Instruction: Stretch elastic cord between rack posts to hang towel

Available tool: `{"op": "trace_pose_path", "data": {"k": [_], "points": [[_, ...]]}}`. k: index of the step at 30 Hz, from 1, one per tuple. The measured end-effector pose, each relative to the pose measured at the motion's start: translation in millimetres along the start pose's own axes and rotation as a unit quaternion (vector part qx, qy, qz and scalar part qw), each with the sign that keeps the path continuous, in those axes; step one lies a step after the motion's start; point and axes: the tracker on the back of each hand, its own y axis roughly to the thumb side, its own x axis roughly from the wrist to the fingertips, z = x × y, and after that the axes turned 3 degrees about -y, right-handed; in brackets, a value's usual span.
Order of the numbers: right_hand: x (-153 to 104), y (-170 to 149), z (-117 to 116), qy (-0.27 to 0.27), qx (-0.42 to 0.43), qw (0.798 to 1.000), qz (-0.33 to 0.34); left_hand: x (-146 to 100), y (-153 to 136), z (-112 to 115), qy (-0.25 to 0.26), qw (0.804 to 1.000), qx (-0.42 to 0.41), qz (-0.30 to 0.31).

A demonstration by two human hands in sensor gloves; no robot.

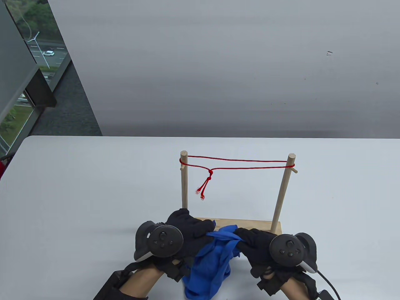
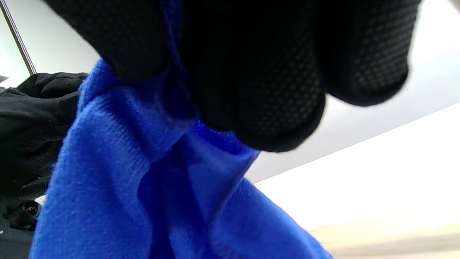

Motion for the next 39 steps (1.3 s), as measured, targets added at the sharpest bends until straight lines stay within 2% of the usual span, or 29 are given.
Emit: {"op": "trace_pose_path", "data": {"k": [10,15,18,24,28,33,35,39], "points": [[-16.5,-26.5,2.1,0.083,-0.023,0.995,-0.047,0.8,1.9,-29.2,0.041,0.999,-0.028,-0.008],[-23.5,-35.8,12.5,0.083,-0.023,0.995,-0.058,1.5,6.9,-41.0,0.072,0.997,-0.016,-0.006],[-25.4,-35.1,19.0,0.055,-0.017,0.997,-0.052,3.9,13.2,-41.9,0.053,0.999,-0.003,0.003],[-12.4,-11.5,22.2,0.014,0.014,1.0,-0.019,8.5,22.0,-34.2,0.051,0.999,0.009,0.018],[3.6,14.1,24.5,-0.007,-0.011,1.0,0.016,11.4,28.9,-29.9,0.044,0.998,0.022,0.028],[28.0,39.6,18.0,0.053,-0.014,0.998,0.035,15.7,36.2,-30.7,0.045,0.998,0.021,0.035],[35.8,44.4,14.3,0.055,-0.026,0.997,0.04,16.4,39.8,-31.9,0.045,0.998,0.039,0.036],[39.7,46.5,20.1,0.0,0.011,0.999,0.05,14.6,41.3,-37.4,0.01,0.993,0.12,0.016]]}}
